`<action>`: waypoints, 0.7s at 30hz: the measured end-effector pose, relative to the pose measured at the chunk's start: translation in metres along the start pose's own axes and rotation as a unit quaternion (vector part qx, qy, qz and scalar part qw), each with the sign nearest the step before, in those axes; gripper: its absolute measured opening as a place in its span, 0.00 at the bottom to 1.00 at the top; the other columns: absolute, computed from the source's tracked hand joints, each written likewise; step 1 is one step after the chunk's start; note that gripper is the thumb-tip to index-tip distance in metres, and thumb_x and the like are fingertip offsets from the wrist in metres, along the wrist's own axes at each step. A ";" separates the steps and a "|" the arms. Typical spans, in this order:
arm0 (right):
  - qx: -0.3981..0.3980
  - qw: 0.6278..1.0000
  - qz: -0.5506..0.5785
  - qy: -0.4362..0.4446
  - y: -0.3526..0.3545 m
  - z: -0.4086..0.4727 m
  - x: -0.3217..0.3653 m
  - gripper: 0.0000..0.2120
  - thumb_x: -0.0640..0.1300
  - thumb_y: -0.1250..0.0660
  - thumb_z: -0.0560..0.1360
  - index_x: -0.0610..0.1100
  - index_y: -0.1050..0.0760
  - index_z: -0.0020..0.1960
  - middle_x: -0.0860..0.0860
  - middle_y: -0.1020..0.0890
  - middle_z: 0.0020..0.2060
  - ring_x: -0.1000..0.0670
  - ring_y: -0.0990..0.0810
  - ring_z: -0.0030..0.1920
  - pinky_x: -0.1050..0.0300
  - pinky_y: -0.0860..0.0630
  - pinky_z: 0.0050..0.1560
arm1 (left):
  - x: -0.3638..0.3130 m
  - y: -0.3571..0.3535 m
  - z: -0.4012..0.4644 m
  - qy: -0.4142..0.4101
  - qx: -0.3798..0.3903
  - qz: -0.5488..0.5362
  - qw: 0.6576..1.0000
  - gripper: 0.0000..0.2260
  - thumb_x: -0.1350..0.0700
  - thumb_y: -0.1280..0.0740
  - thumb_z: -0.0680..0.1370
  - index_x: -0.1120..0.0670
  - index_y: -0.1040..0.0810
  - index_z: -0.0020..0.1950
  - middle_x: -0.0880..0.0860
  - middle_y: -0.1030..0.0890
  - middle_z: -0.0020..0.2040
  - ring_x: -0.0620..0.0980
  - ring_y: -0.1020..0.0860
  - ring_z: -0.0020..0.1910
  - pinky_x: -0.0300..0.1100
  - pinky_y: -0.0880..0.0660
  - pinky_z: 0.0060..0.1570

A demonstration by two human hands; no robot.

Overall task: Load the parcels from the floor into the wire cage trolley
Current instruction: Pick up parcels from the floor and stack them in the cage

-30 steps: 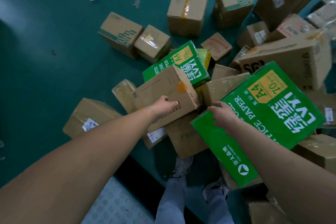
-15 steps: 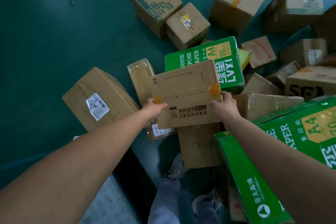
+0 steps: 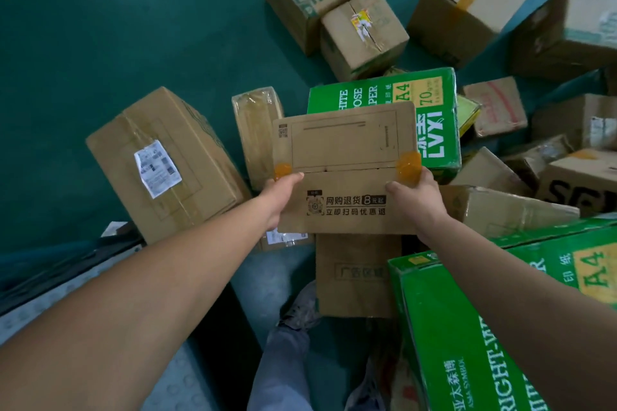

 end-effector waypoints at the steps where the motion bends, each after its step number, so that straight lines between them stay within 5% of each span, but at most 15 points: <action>1: 0.004 1.000 0.000 -0.001 0.005 -0.004 0.002 0.38 0.56 0.30 0.75 0.52 0.43 0.80 0.48 0.30 0.72 0.42 0.24 0.64 0.38 0.23 0.63 | 0.000 0.002 -0.003 -0.002 0.001 -0.002 1.000 0.58 0.22 0.28 0.51 0.42 0.36 0.79 0.53 0.32 0.78 0.60 0.30 0.73 0.65 0.34 0.70; 8: 0.036 0.998 -0.004 0.042 0.055 -0.058 0.047 0.29 0.56 0.31 0.76 0.51 0.37 0.73 0.46 0.26 0.64 0.43 0.22 0.55 0.42 0.20 0.56 | -0.013 0.024 -0.070 -0.032 -0.029 -0.031 0.999 0.64 0.18 0.29 0.43 0.41 0.33 0.77 0.51 0.29 0.76 0.60 0.30 0.72 0.64 0.35 0.70; 11: 0.056 0.996 -0.009 0.063 0.090 -0.103 0.069 0.31 0.56 0.31 0.76 0.53 0.39 0.75 0.47 0.26 0.65 0.42 0.22 0.59 0.37 0.22 0.61 | -0.031 0.023 -0.191 -0.071 -0.059 -0.048 0.995 0.57 0.20 0.29 0.56 0.44 0.38 0.80 0.53 0.33 0.79 0.59 0.32 0.74 0.59 0.35 0.70; 15: 0.077 0.990 0.012 0.117 0.138 -0.179 0.088 0.26 0.55 0.30 0.76 0.53 0.35 0.70 0.47 0.24 0.64 0.43 0.21 0.58 0.36 0.22 0.63 | -0.030 0.022 -0.328 -0.115 -0.084 -0.104 0.984 0.41 0.32 0.31 0.74 0.50 0.39 0.80 0.55 0.30 0.75 0.55 0.28 0.67 0.50 0.30 0.55; 18: 0.105 0.983 0.010 0.150 0.174 -0.252 0.095 0.33 0.60 0.29 0.75 0.53 0.37 0.75 0.48 0.24 0.63 0.43 0.21 0.59 0.36 0.22 0.62 | -0.004 0.039 -0.412 -0.148 -0.107 -0.129 0.975 0.42 0.28 0.28 0.65 0.47 0.29 0.73 0.52 0.22 0.68 0.55 0.24 0.65 0.54 0.30 0.66; 21: 0.120 0.976 0.000 0.180 0.189 -0.314 0.098 0.33 0.61 0.29 0.75 0.50 0.35 0.73 0.47 0.24 0.63 0.43 0.23 0.57 0.44 0.23 0.59 | 0.030 0.064 -0.468 -0.147 -0.149 -0.161 0.965 0.50 0.24 0.24 0.55 0.47 0.28 0.71 0.52 0.19 0.64 0.55 0.20 0.60 0.56 0.25 0.64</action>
Point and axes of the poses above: each hand's wrist, its own z-axis towards the middle knuckle, its own y-axis out of the back of the hand, x = y × z, the point moved 1 cm from there along z, towards the middle knuckle
